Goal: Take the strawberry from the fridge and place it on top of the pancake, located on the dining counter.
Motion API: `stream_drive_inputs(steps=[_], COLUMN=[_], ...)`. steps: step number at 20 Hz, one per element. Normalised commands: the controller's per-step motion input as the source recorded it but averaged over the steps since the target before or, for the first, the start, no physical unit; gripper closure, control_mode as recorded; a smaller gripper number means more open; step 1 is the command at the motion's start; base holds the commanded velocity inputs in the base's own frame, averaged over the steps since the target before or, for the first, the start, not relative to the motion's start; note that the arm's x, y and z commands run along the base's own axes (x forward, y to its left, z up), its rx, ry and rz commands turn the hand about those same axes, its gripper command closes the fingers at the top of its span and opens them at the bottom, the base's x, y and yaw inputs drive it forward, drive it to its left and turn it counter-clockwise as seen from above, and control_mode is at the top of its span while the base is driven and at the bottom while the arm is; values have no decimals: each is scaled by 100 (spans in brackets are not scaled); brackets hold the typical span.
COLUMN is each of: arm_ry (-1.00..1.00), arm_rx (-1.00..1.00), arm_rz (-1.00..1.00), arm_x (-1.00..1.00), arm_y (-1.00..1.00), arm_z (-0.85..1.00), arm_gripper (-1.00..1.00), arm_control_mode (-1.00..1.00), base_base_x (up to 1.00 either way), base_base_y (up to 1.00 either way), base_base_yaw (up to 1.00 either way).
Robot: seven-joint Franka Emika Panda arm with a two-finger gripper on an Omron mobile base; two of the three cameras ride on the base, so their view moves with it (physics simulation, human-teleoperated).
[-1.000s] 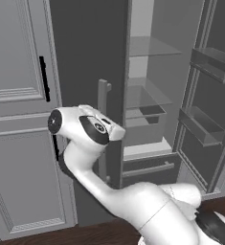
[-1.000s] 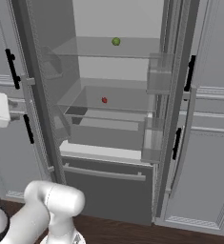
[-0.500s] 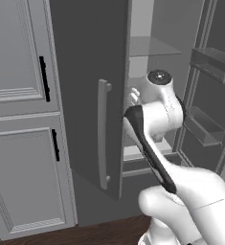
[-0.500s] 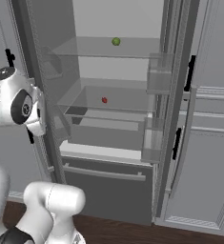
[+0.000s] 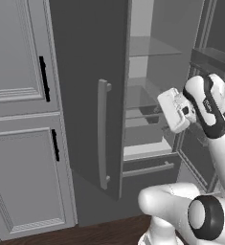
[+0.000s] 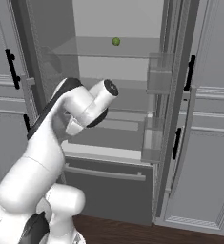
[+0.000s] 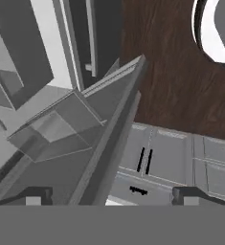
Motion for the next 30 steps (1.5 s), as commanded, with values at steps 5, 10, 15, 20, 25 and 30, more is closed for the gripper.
stream_drive_inputs(steps=[5,10,15,20,25,30], arm_ry=[45,22,1,0,0,0], arm_rx=[47,26,21,24,6,0], arm_rz=[31,35,27,5,0,-11], arm_x=[37,49,55,31,8,-4], arm_y=[25,42,39,62,67,66], arm_z=[5,-6,-6,-7,-17,-1], arm_gripper=[-100,-100,-100,-100,-100,-100], arm_control_mode=[-100,-100,-100,-100,-100,-100], base_base_x=[0,0,0,0,0,0], base_base_y=[0,0,0,0,0,0], base_base_yaw=[0,0,0,0,0,0])
